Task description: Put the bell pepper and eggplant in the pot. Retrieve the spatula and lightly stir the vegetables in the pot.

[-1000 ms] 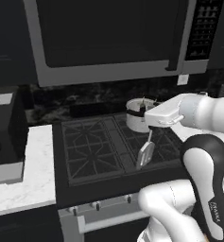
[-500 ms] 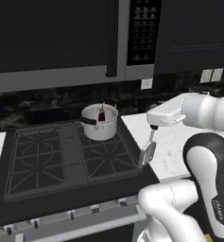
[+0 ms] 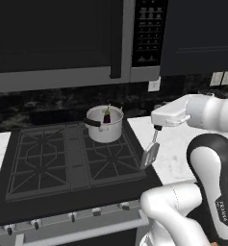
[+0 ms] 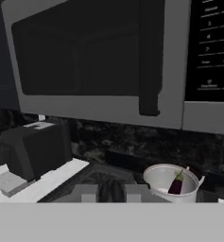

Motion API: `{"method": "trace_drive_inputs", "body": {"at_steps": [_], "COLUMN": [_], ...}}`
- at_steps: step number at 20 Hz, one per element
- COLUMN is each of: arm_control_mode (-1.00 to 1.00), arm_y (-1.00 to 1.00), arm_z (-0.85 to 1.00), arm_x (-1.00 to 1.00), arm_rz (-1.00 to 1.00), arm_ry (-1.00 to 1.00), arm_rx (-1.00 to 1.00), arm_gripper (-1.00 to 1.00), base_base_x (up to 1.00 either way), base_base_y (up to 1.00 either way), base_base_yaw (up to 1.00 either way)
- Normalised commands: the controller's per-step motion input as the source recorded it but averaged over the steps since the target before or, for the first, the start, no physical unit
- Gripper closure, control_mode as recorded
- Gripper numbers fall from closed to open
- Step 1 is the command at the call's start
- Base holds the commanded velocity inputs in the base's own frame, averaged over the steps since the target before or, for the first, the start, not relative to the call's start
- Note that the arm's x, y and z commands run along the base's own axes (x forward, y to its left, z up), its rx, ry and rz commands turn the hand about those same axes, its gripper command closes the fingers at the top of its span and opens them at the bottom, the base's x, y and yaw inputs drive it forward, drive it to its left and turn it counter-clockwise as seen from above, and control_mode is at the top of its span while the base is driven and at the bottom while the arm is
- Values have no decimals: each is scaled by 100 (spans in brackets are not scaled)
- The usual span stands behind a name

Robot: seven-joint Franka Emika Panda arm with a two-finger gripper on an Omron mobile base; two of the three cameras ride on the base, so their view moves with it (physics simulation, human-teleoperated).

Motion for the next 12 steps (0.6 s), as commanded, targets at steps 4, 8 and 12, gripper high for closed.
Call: {"method": "trace_drive_inputs", "body": {"at_steps": [4,8,12], "arm_control_mode": [-100,-100,-100], "arm_y": [-88,-85,-58], "arm_z": [-8,-3,0], "arm_x": [30,70,85], "arm_rz": [0,0,0], "arm_ry": [0,0,0], "arm_rx": [20,27,35], "arm_gripper": [100,100,100], "base_base_x": [0,0,0], "base_base_y": [0,0,0], "base_base_yaw": [0,0,0]}}
